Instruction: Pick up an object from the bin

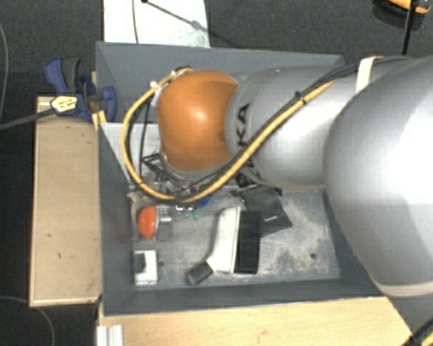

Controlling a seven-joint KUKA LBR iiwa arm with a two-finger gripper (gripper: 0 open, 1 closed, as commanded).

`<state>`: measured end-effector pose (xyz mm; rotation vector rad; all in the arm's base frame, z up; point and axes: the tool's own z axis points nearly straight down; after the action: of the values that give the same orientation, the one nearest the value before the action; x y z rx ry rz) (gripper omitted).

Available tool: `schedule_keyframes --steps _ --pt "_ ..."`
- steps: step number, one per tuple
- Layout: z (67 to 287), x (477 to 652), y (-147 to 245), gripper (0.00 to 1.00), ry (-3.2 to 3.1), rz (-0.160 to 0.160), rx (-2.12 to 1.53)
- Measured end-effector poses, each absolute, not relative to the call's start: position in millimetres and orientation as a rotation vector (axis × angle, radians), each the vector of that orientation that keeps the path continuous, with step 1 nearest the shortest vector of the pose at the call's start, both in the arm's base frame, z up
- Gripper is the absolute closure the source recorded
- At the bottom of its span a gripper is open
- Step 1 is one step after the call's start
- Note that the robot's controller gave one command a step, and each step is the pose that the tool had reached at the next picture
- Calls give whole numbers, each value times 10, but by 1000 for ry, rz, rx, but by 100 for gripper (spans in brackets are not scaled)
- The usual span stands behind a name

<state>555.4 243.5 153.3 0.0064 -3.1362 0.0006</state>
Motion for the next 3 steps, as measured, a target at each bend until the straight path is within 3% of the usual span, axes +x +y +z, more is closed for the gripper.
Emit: schedule_keyframes --steps 1,3 --pt "1583 5575 2423 0 -3144 -3 -4" --pt "701 5708 2453 0 -3089 -3 602"
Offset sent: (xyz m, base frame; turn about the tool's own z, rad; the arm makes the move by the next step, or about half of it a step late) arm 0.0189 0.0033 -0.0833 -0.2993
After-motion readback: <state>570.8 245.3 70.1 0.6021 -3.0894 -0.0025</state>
